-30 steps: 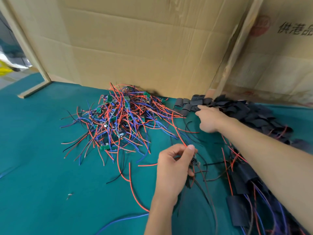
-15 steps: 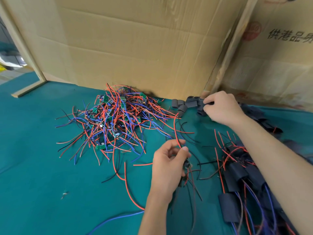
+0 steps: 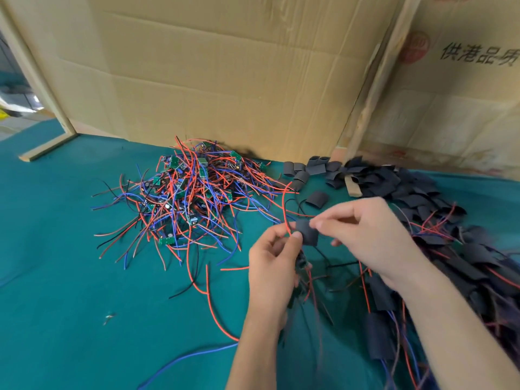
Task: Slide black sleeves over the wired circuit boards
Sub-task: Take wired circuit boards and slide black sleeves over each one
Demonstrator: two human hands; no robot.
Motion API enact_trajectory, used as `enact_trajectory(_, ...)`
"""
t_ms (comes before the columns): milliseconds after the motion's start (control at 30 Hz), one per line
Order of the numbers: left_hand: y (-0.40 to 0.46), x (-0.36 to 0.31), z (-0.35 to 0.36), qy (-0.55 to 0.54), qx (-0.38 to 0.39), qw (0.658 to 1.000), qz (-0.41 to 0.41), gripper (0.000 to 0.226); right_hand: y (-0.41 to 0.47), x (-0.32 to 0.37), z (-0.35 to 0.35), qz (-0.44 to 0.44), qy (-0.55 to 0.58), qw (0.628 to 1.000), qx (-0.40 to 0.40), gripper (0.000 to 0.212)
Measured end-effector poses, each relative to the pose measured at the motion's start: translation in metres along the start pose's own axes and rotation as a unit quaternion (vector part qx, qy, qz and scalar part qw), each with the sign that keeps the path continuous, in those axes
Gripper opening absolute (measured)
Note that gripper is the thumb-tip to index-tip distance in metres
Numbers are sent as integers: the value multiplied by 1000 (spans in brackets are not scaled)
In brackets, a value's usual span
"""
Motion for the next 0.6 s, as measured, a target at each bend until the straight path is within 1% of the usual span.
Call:
enact_trajectory(67,0,-2,1,-27,9,1000,-7,17,-5,0,9,-13,-9,1000,-8,13)
enact_trajectory(100,-1,-5,1,-37,14,999,-5,20,-6,0,14,-11,20,1000,1,14)
enact_trajectory(200,-4,-10,7,-51,38,998,10,28,-7,-4,20,12,160,987,27,24)
enact_trajectory(267,-5,-9,8,-50,49,998,12,28,-5,-9,22,19,193,980,47,29)
enact_trajectory(367,-5,-7,9,-31,60,998,13,22,-8,-12,29,34,254,960,111,35)
enact_trajectory(467,-6,-6,11,-14,73,997,26,25,-10,-16,34,45,278,948,151,35)
enact_trajectory(600,-8,-8,13,-17,89,996,26,25,-9,-17,32,38,285,945,156,36)
Point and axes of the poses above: each hand's wrist, its own y-axis towards the middle knuckle, its own z-axis out of the palm, x = y × z, the point moved 10 cm from there along y, towards the middle knuckle, and after that the axes turned 5 degrees about -x, right-handed, at the moved point
